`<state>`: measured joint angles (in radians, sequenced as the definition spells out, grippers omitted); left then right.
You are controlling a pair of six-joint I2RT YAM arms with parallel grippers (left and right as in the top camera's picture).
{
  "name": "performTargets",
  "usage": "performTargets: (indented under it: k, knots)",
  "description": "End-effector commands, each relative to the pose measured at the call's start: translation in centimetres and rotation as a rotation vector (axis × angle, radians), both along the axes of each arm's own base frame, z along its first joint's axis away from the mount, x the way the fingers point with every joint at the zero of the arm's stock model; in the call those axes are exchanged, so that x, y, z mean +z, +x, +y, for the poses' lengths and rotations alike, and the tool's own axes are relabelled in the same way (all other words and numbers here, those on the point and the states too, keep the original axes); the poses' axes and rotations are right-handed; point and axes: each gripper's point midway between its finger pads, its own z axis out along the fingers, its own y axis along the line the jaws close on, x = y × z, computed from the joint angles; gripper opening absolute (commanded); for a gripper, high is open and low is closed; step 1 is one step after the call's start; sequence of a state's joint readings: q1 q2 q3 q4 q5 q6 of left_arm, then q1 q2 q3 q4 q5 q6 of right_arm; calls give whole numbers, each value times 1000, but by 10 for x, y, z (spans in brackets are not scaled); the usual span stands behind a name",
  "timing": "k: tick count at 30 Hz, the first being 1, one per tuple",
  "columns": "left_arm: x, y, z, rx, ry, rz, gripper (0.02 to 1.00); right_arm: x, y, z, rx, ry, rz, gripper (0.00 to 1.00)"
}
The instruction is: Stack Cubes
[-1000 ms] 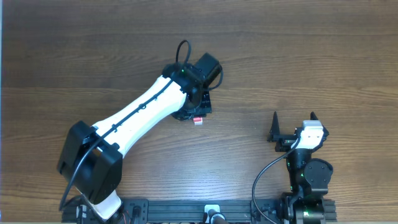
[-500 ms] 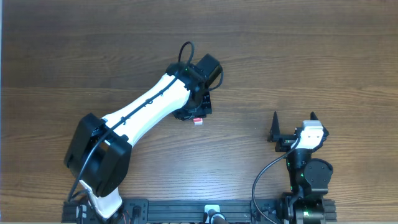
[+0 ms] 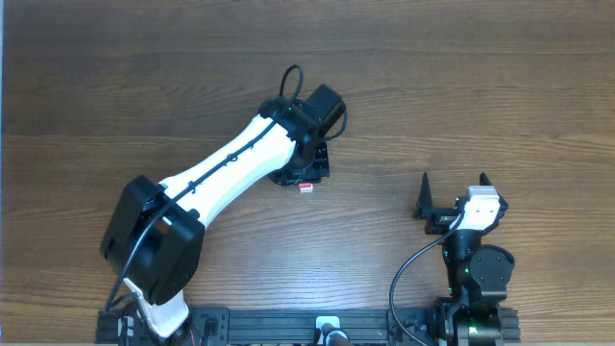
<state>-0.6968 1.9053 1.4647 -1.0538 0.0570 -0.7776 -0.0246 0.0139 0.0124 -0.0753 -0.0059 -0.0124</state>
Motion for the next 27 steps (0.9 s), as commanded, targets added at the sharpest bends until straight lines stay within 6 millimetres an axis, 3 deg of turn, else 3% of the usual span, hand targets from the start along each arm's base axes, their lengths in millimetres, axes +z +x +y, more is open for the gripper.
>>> performTargets:
  k: [1, 8, 19, 27]
  knots:
    - [-6, -1, -7, -30, -3, 16, 40, -2, 0, 2, 12, -7, -1, 993]
    - [-9, -2, -7, -34, 3, 21, 42, -2, 0, 2, 12, -7, -1, 993]
    - [-10, -2, -6, -47, 13, 21, 148, -2, 0, 2, 12, -7, -1, 991]
    - [-10, -3, -3, -47, 26, 24, 148, -2, 0, 2, 12, -7, -1, 991]
